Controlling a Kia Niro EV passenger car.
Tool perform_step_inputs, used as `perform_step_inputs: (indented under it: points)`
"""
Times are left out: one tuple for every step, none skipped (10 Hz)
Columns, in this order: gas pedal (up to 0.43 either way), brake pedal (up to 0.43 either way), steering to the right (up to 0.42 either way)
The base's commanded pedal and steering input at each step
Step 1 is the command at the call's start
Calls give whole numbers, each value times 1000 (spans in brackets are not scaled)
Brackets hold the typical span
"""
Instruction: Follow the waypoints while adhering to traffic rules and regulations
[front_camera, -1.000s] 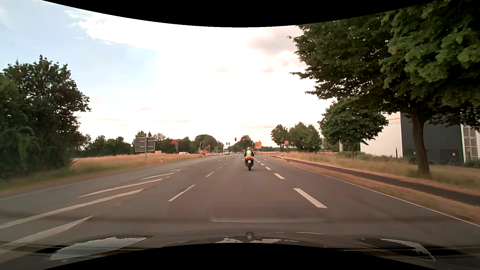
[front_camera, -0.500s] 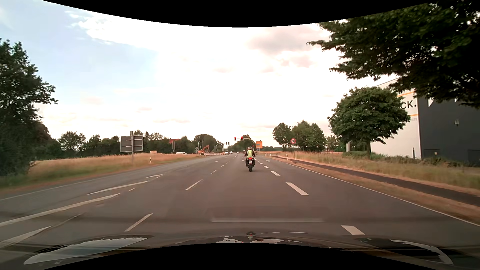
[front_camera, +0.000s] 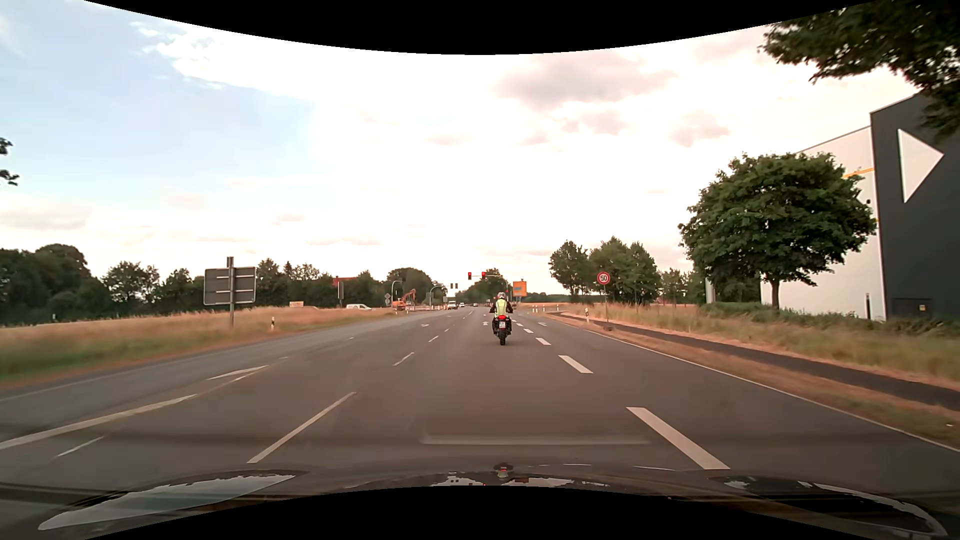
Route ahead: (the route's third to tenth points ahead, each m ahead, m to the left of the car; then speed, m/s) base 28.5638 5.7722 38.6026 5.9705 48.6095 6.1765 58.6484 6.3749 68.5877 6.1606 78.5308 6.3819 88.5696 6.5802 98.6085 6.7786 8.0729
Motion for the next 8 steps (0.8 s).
perform_step_inputs:
  points:
    - [79, 0, -2]
    - [79, 0, -2]
    - [79, 0, -2]
    - [79, 0, -3]
    - [79, 0, -3]
    - [79, 0, -3]
    - [79, 0, -3]
    - [79, 0, -3]
